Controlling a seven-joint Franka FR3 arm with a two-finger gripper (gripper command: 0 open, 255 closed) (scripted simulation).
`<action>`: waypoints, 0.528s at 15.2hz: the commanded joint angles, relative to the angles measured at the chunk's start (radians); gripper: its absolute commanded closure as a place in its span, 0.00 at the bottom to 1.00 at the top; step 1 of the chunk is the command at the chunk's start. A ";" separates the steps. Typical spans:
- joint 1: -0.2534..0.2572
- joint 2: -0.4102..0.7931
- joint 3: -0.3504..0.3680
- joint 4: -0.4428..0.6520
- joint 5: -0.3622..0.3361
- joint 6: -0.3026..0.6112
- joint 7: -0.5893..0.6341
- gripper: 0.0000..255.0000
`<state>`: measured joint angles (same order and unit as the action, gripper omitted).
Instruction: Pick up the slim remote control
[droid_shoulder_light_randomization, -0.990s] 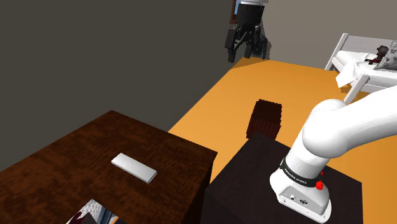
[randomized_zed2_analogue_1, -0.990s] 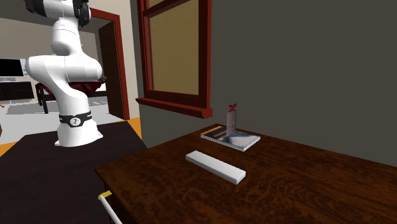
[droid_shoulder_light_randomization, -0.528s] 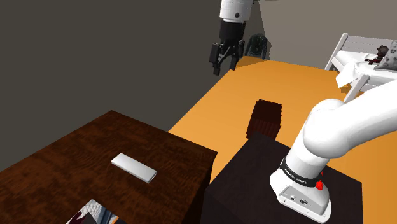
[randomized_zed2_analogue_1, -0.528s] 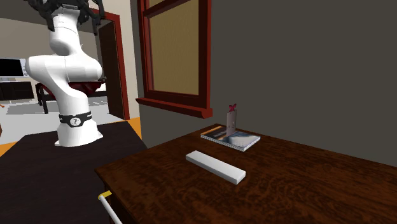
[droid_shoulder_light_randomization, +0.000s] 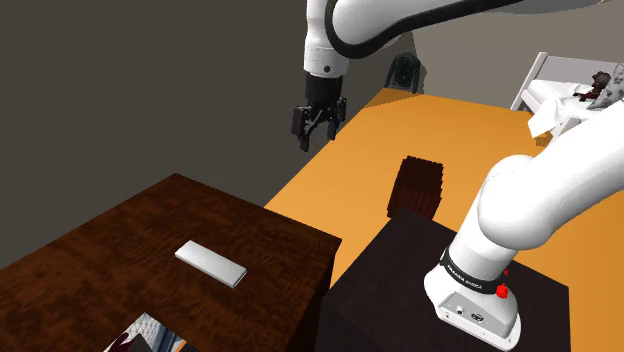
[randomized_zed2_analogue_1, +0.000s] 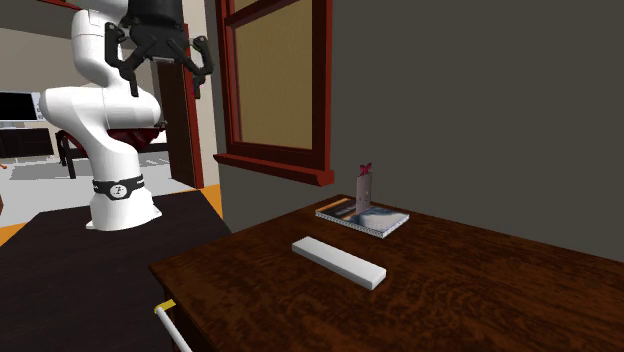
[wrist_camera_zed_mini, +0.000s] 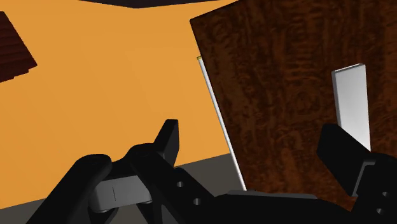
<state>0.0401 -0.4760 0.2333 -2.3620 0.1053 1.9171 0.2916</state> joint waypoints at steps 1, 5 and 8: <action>0.007 0.050 0.025 -0.001 0.003 0.052 0.019 0.00; 0.018 0.175 0.075 0.019 -0.006 0.155 0.064 0.00; 0.025 0.277 0.110 0.046 -0.028 0.227 0.104 0.00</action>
<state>0.0632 -0.2392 0.3304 -2.3326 0.0863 2.1207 0.3796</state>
